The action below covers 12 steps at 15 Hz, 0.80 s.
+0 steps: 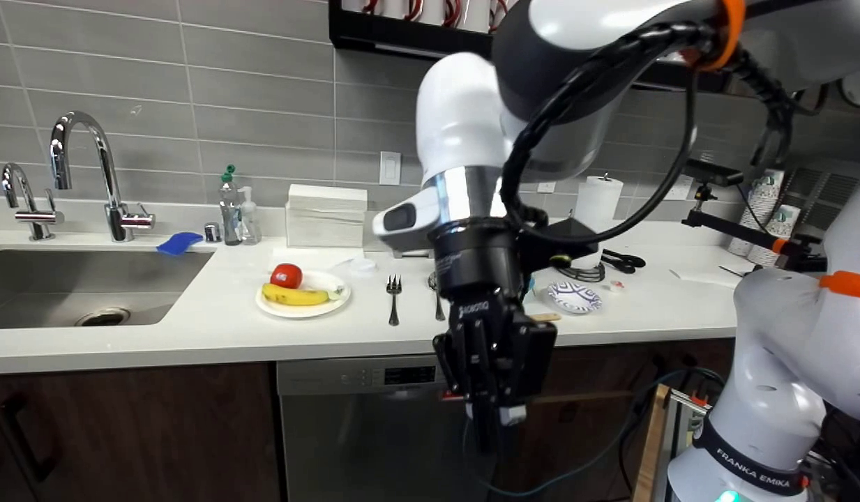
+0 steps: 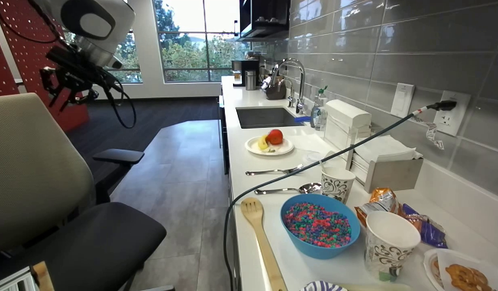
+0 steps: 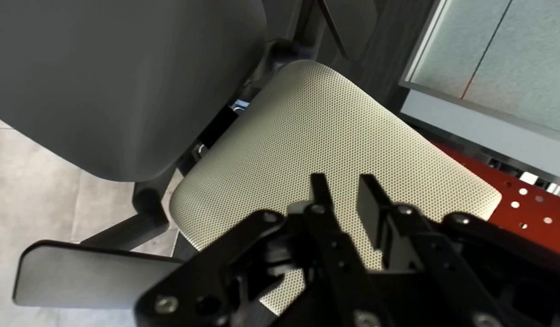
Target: Push the chair backwards.
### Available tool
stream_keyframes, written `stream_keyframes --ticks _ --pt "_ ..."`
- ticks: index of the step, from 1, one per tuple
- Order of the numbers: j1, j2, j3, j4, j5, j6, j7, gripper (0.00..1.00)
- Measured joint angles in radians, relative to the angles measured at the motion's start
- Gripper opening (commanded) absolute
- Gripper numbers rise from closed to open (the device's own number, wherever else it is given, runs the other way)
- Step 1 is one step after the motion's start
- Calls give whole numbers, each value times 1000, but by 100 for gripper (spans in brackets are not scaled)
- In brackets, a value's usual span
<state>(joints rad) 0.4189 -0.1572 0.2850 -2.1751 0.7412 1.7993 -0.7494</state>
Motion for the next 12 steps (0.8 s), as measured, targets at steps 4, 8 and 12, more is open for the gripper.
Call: stream_keyframes --ticks 4,8,12 --pt "-50 -239 -18 -118 -22 4 82 85" --pt "-84 -475 -61 -228 -138 -3 175 100" --pt "-97 -702 -104 -295 -296 -68 292 100"
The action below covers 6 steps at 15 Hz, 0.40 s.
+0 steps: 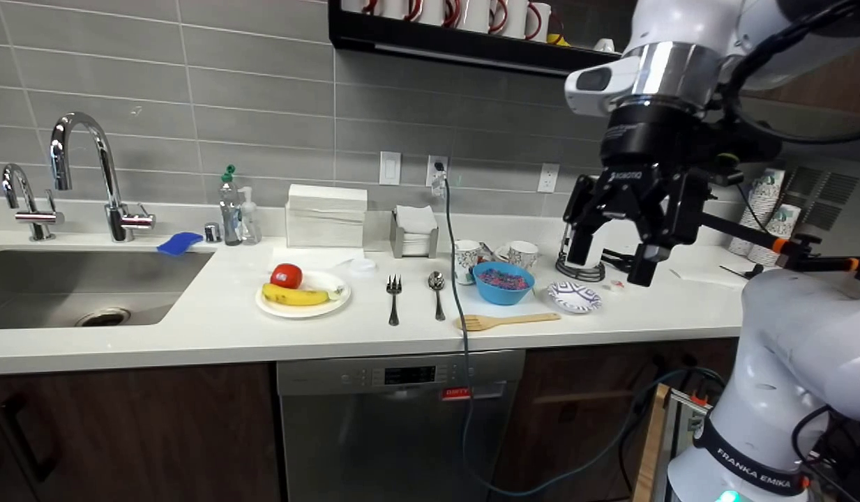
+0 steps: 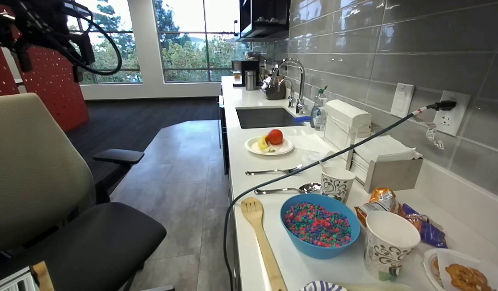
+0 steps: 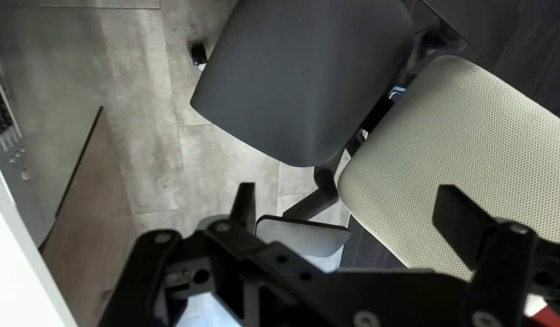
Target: Push the chair backwards.
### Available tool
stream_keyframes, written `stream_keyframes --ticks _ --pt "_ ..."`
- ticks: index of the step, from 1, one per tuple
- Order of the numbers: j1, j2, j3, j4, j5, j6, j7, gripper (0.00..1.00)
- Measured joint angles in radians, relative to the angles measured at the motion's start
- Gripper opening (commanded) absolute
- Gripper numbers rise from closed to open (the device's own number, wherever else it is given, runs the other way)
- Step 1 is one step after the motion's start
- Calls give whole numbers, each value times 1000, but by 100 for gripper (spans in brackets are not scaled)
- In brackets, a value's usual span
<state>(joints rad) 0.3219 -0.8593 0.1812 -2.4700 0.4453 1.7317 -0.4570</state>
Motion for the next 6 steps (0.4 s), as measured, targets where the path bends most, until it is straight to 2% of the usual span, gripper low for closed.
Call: stream_keyframes --ticks 3,6 --pt "-1 -83 -1 -30 -15 -9 25 100" --pt "-3 -83 -1 -40 -16 -9 25 100"
